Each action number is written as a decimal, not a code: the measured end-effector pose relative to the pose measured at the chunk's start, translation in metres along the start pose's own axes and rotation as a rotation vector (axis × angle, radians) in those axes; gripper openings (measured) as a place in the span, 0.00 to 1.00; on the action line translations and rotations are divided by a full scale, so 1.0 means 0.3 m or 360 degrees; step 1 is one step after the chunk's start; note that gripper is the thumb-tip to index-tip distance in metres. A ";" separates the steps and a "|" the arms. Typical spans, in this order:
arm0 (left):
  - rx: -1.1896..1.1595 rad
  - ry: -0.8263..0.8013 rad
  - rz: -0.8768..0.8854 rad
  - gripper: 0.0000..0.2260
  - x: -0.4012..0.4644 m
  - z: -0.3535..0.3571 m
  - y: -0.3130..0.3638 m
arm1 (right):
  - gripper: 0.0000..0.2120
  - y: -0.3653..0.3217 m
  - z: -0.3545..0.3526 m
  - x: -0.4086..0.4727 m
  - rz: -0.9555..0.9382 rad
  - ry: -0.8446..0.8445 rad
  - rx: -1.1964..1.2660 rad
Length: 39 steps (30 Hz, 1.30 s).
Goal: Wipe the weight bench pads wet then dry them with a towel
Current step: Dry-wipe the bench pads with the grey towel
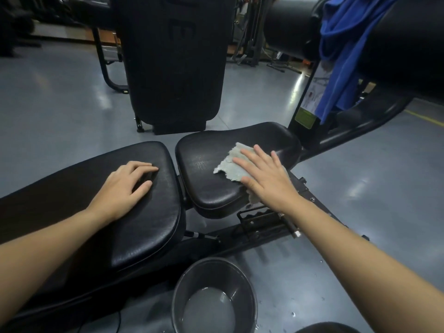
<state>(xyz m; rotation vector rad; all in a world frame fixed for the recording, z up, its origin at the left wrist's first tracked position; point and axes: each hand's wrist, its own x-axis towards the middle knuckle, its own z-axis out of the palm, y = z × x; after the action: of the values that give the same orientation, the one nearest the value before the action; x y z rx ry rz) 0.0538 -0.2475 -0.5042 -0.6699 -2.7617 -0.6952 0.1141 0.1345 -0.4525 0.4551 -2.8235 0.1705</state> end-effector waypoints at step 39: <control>-0.0083 0.0084 0.0054 0.19 0.010 0.034 -0.043 | 0.40 0.127 -0.043 0.656 0.0542 -0.0665 -0.0330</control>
<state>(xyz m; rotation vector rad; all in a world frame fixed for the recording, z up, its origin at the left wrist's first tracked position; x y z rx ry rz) 0.0441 -0.2513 -0.5172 -0.6968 -2.6863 -0.7692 -0.0746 0.1153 -0.3864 -0.0490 -3.2624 -0.1721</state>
